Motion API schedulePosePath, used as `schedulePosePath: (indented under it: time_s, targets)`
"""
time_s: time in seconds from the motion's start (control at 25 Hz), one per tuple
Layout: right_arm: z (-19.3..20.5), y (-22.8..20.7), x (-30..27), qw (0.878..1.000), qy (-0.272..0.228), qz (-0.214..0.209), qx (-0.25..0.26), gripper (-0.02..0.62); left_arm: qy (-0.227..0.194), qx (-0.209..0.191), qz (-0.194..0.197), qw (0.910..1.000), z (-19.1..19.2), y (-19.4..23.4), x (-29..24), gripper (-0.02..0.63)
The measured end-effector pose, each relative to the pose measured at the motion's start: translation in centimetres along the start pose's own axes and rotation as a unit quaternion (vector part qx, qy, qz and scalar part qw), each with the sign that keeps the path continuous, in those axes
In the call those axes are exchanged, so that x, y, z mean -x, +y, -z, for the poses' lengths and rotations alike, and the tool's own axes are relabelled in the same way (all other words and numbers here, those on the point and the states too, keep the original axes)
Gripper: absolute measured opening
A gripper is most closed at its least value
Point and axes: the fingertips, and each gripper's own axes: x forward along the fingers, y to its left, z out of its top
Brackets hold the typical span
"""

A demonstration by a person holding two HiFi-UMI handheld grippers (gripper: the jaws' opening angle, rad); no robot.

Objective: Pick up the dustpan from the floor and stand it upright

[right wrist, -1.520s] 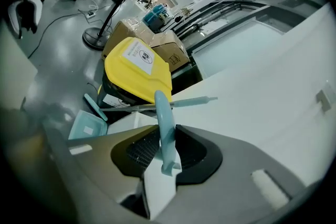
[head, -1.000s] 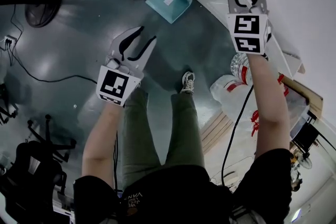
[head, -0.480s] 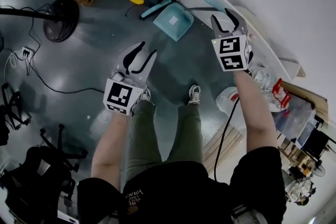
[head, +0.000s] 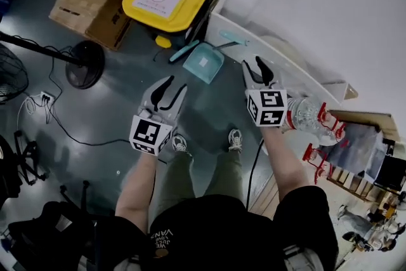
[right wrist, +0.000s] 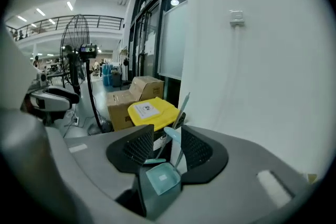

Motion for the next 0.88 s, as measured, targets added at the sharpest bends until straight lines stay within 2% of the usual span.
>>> schedulePosePath:
  time_s: [0.2, 0.36, 0.44, 0.68, 0.88]
  targets:
    - [-2.2, 1.9, 5.5, 0.996, -0.054, -0.011, -0.068, 0.156, -0.017, -0.009, 0.006, 0.9998, -4.3, -1.3, 1.8, 0.167]
    - [-3.8, 3.7, 9.4, 0.992, -0.087, -0.025, -0.091, 0.147, -0.028, -0.019, 0.015, 0.9993, -6.8, -2.8, 3.1, 0.167]
    - [-4.2, 4.5, 11.2, 0.989, -0.100, -0.028, -0.101, 0.051, -0.031, -0.020, 0.022, 0.9991, -7.6, -3.7, 3.8, 0.167]
    - [-4.5, 7.2, 15.0, 0.989, -0.108, -0.042, -0.094, 0.003, -0.045, -0.029, 0.042, 0.9976, -9.8, -5.2, 6.0, 0.167]
    - [-4.2, 8.8, 16.8, 0.987, -0.107, -0.044, -0.109, 0.003, -0.047, -0.038, 0.054, 0.9967, -10.6, -6.1, 7.7, 0.167]
